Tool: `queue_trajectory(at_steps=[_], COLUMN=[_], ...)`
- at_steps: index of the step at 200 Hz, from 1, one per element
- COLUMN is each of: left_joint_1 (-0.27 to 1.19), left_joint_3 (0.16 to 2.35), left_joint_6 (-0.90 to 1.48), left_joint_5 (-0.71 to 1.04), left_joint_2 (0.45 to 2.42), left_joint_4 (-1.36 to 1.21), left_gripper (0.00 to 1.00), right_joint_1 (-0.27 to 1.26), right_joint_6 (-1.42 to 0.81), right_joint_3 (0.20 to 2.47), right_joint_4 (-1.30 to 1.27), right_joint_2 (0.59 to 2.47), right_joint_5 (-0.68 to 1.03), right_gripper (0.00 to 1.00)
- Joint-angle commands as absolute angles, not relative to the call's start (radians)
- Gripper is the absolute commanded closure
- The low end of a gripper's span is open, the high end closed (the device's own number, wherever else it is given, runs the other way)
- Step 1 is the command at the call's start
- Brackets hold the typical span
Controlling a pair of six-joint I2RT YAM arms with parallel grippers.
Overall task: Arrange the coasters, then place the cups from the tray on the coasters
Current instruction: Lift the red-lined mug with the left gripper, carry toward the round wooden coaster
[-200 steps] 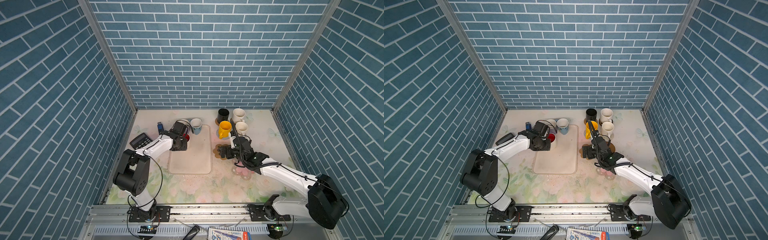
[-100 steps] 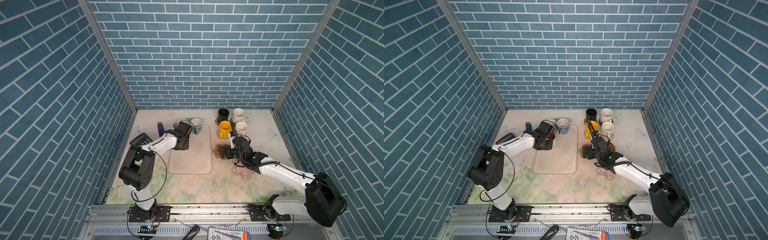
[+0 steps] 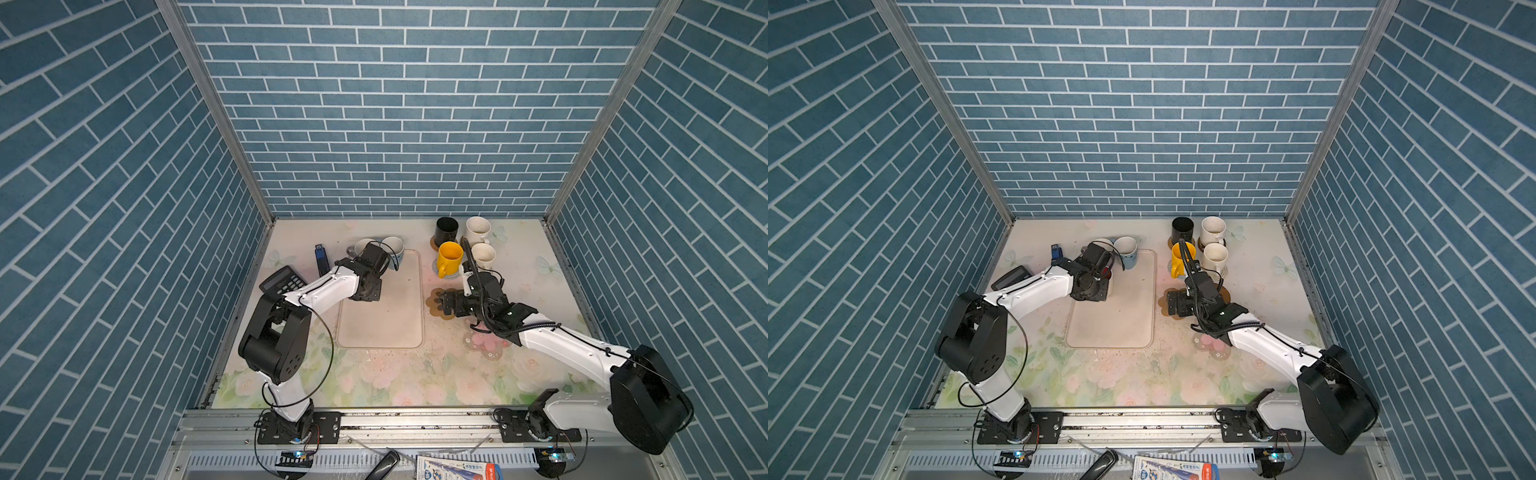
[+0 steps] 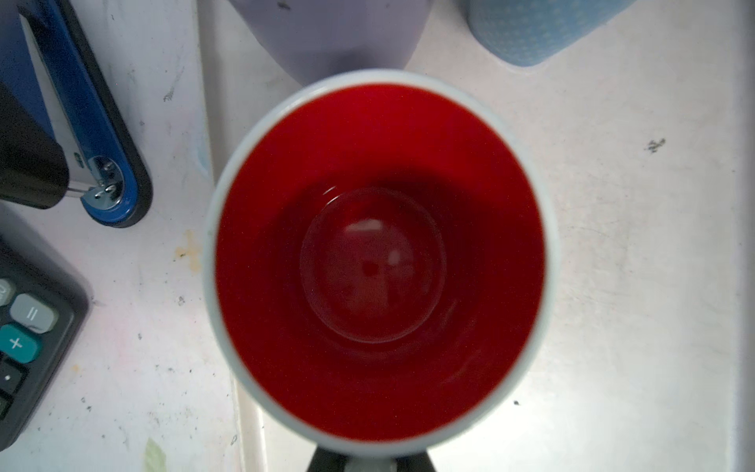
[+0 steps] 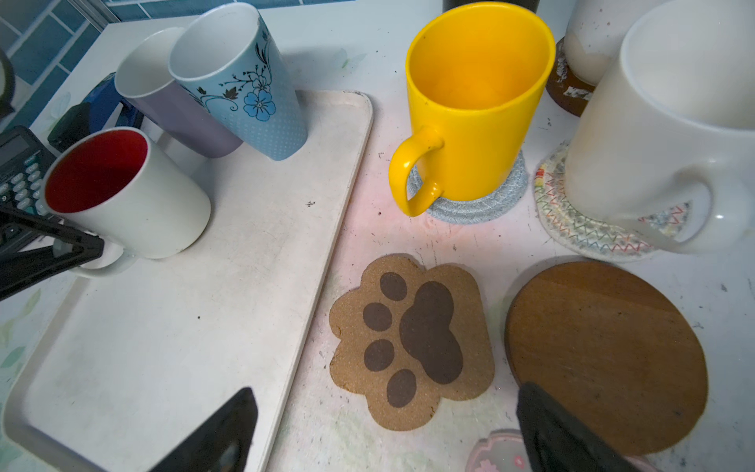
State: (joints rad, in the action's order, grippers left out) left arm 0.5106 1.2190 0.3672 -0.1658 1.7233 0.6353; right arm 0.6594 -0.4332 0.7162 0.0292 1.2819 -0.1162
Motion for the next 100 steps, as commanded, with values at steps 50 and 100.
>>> queue_trajectory(at_steps=[50,100], left_joint_1=[0.648,0.768], left_joint_3=[1.261,1.261], left_joint_6=[0.417,0.451], left_joint_5=[-0.218,-0.202], left_joint_2=[1.580,1.568], left_joint_4=[0.655,0.590], left_gripper=[1.00,1.00], right_joint_1=[0.571,0.476], right_joint_6=[-0.516,-0.581], right_joint_3=[0.651,0.610], right_joint_4=[0.011,-0.013], right_joint_2=[1.182,1.147], right_joint_5=[-0.033,0.044], right_gripper=[0.01,0.01])
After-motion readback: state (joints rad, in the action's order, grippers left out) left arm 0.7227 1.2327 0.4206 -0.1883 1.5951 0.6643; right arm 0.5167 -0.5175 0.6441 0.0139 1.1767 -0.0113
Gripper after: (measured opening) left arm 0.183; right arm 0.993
